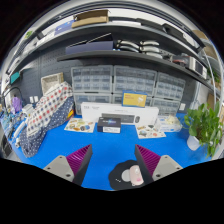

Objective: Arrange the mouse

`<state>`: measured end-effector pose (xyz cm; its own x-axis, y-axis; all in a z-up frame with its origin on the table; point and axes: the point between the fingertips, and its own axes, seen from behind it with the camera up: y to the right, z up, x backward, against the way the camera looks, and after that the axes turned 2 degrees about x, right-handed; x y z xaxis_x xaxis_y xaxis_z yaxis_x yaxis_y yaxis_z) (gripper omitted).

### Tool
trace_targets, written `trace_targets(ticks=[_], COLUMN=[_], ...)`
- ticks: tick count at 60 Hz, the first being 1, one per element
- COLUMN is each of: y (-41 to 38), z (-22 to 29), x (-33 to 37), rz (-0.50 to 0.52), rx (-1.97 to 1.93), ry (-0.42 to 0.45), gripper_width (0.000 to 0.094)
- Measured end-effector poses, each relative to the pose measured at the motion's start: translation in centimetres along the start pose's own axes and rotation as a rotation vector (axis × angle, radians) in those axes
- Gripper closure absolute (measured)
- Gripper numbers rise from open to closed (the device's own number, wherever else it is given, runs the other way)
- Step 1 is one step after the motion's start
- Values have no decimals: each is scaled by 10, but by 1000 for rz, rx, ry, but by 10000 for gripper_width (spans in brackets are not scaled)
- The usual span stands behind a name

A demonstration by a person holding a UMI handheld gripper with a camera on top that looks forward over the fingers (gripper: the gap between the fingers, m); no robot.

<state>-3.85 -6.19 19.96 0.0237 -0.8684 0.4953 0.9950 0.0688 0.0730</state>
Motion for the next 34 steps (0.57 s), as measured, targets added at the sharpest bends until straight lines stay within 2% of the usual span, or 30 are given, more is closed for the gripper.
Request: trace_targets(ticks=[34], y=[-41], z=[-39], x=[30], rz=[-4], rx=[-32], ry=[-69], gripper_width=[81])
